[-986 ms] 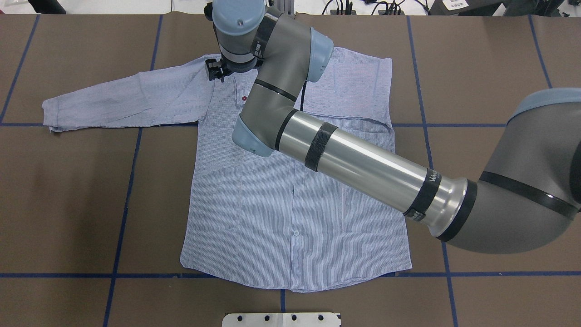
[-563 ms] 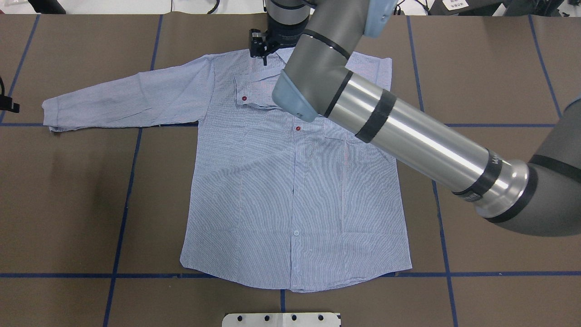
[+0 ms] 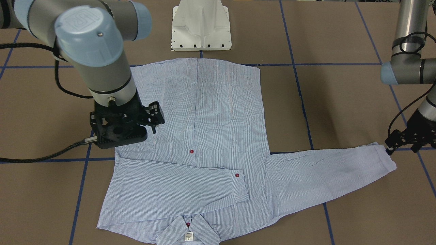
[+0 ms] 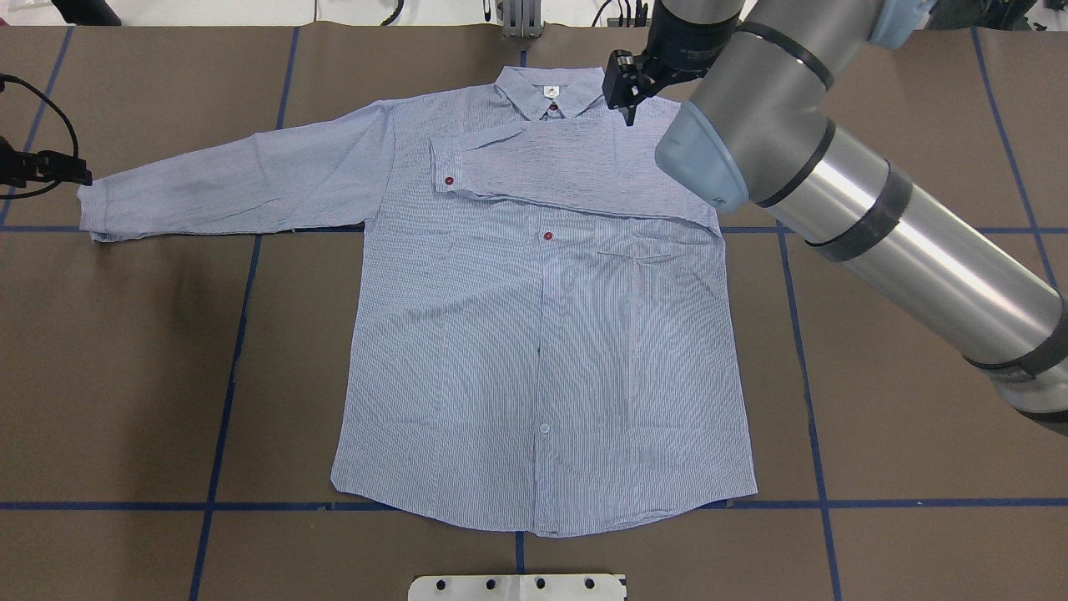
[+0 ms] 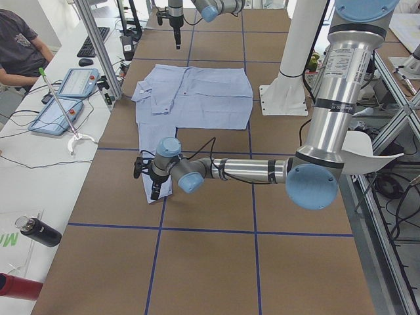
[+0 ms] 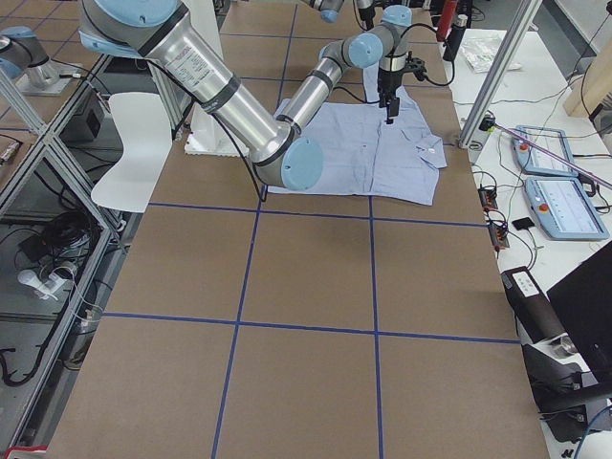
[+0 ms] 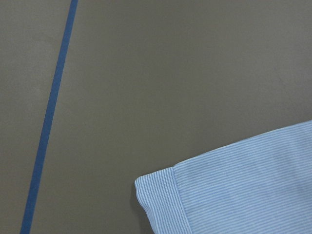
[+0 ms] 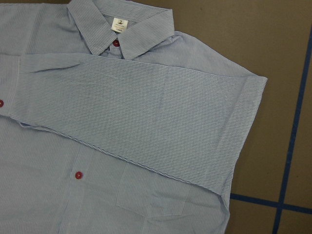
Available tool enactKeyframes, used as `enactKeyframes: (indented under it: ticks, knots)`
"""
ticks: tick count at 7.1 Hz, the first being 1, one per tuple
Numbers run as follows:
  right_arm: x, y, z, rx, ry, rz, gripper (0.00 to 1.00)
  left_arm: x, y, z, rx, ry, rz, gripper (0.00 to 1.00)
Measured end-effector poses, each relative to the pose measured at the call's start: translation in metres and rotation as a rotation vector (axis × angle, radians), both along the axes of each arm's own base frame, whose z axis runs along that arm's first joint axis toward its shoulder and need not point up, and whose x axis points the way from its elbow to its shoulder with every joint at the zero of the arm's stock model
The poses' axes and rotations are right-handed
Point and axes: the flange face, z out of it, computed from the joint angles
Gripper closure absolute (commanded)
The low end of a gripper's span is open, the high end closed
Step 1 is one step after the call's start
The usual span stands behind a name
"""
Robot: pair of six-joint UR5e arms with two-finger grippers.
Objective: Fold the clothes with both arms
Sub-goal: 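Raise the right gripper away while the left gripper grasps the other cuff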
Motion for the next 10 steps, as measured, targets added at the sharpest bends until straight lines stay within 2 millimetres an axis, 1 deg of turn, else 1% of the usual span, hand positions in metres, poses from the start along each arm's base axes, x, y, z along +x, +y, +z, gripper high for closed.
enactKeyframes:
  ticks: [1, 2, 4, 5, 8, 10]
  knots:
    - [0.014, 0.005, 0.013, 0.005, 0.004, -0.016, 0.00, 0.009, -0.002, 0.011, 0.003, 0.003, 0.005, 0.13]
    - [0.021, 0.007, 0.019, 0.007, 0.006, -0.023, 0.00, 0.019, 0.000, 0.017, 0.003, 0.001, 0.017, 0.15]
    - [0.023, 0.008, 0.027, 0.005, 0.011, -0.027, 0.00, 0.032, 0.004, 0.022, 0.003, -0.008, 0.029, 0.28]
    - [0.023, 0.009, 0.029, 0.005, 0.012, -0.027, 0.01, 0.034, 0.006, 0.025, 0.000, -0.012, 0.032, 0.33]
    - [0.023, 0.009, 0.028, 0.007, 0.011, -0.026, 0.00, 0.034, 0.009, 0.033, -0.010, -0.019, 0.035, 0.37]
    - [0.023, 0.009, 0.027, 0.009, 0.010, -0.025, 0.00, 0.034, 0.010, 0.034, -0.013, -0.020, 0.036, 0.37]
